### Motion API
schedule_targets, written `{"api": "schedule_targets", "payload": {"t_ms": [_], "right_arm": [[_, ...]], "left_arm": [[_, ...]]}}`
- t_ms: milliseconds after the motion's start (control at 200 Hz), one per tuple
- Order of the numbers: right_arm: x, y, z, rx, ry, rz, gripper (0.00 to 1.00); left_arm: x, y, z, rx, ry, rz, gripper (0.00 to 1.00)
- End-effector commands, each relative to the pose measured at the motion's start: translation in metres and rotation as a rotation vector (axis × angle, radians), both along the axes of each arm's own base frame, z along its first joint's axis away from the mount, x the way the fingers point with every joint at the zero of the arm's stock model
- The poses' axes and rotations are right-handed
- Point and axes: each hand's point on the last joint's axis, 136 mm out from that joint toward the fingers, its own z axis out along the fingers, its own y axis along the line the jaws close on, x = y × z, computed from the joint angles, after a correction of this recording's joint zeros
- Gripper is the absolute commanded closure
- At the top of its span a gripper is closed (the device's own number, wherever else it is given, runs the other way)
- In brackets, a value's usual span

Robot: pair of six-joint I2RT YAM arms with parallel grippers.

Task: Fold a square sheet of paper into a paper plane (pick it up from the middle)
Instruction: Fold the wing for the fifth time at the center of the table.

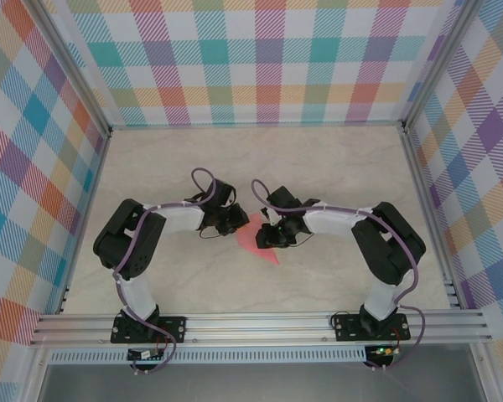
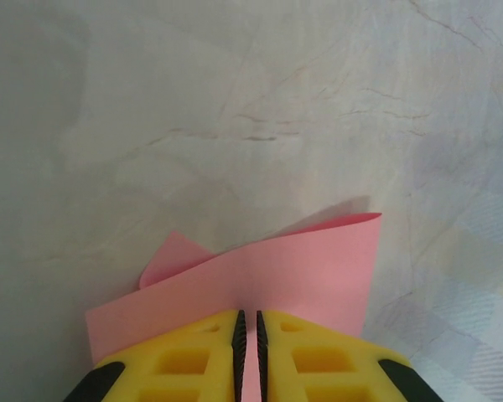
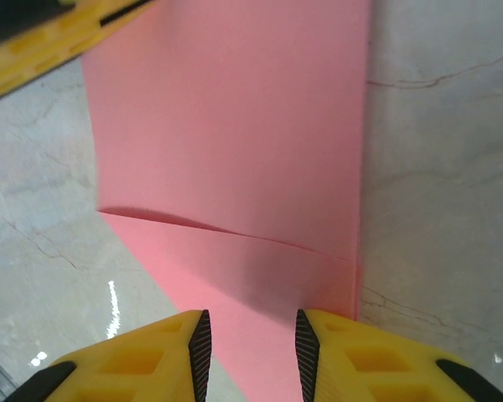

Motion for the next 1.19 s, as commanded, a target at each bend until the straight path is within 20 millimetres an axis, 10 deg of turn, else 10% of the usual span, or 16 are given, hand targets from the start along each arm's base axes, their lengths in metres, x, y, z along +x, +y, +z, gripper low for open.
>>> {"api": "schedule_targets", "payload": {"t_ms": [0,395,805,1190], "right_arm": [[0.01,0.004,0.024,0.027,0.022,-0.106,0.65],[0.012,0.007,0.001,-0.008,0.109,-0.189,0.65],[0.011,-0.006,-0.021,0.086,0.225,-0.313,0.66],[0.01,-0.013,-0.029,0.168,0.343,-0.364,0.66]], "left_arm": [[-0.018,0.021,-0.014,0.09,0.062,0.045,0.85],[-0.023,0.022,-0.016,0.07,0.077,0.094,0.85],[-0.03,0.026,0.047,-0.002,-0.041,0.085,0.67],[-0.071,0.026,0.024,-0.042,0.055,0.091,0.56]]}}
